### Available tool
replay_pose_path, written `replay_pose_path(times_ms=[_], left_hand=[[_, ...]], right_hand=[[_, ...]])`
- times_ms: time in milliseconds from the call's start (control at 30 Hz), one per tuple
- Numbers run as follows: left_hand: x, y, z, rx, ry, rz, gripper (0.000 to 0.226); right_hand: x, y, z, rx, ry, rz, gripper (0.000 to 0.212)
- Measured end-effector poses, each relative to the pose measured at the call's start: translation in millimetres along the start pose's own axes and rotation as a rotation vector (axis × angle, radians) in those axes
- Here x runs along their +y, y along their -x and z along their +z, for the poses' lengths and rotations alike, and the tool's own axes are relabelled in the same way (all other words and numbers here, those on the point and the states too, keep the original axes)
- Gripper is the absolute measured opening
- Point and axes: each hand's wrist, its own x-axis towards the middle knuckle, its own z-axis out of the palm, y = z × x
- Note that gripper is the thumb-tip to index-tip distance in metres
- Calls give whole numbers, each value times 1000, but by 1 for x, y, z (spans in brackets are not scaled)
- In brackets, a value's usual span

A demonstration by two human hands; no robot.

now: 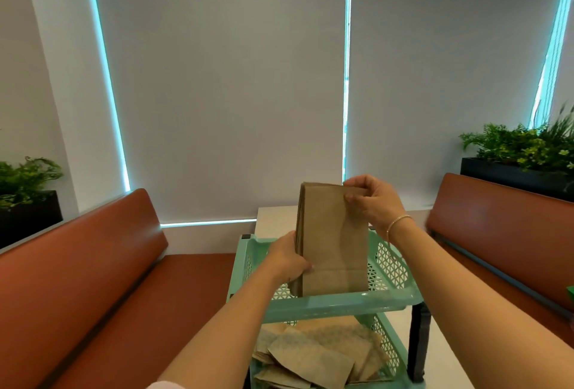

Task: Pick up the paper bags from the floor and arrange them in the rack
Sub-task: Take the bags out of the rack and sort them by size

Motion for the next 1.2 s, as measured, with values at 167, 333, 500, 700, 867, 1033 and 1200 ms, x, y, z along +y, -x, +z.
replay_pose_path(times_ms=[167, 333, 500, 700, 867, 1033, 1200], left_hand=[[-17, -6, 1, 23, 153, -91, 56], [-20, -12, 7, 65, 143, -113, 47], [-13, -22, 11, 148, 155, -68, 45], [-16, -24, 16, 93, 105, -153, 65], [-28, -23, 17, -7, -77, -245, 74], [-26, -24, 15, 39, -89, -204, 58], [-27, -22, 7, 66, 351, -162, 53]], right_hand=[[19, 9, 6, -85, -101, 143, 67], [66, 30, 23, -215, 198, 404, 53], [66, 19, 33, -133, 249, 317, 49], [74, 19, 34, -186, 345, 321, 49], [76, 24, 29, -325, 624, 393, 56], [74, 24, 30, -286, 624, 348, 47], [69, 20, 13, -188, 158, 359, 50]])
